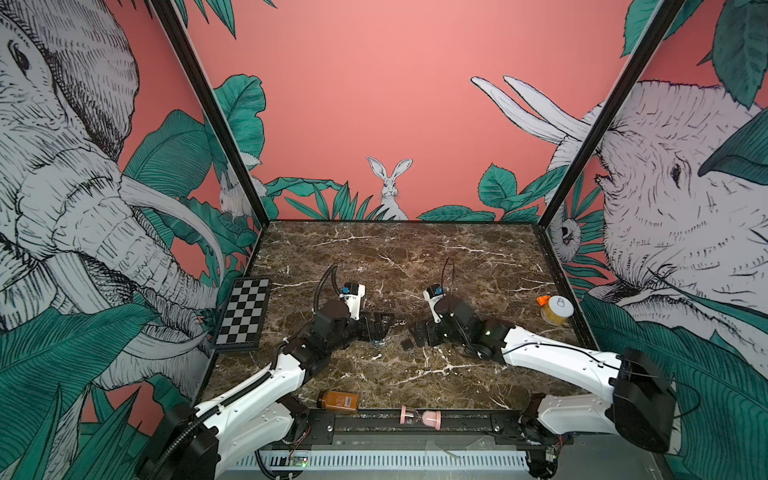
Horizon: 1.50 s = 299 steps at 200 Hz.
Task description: Lock with the key
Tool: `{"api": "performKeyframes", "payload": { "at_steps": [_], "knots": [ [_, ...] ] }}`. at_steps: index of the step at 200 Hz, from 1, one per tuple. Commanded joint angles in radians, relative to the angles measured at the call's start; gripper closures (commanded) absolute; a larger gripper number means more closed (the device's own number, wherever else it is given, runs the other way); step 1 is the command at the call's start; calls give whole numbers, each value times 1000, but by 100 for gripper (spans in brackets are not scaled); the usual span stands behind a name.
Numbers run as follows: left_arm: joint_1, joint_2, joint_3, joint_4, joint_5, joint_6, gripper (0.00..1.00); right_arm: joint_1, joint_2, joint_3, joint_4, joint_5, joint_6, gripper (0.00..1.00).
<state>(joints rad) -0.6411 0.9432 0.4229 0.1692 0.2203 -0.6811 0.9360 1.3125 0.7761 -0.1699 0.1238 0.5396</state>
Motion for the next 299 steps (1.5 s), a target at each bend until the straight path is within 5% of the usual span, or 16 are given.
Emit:
{"api": "performKeyframes", "payload": {
  "at_steps": [1,40,98,299],
  "knots": [
    [25,-31,-35,48,23,-63,3,29,19,-9,37,140,33,2],
    [40,-32,-45,73,32,-68,3,33,130,79,-51,48,32,3],
    [53,26,-23,107,74,-62,4,44,273,152,-83,-60,81,43],
    [73,57,-32,133,107,-64,5,115,474,286,-208,-23,59,52]
  ]
}}
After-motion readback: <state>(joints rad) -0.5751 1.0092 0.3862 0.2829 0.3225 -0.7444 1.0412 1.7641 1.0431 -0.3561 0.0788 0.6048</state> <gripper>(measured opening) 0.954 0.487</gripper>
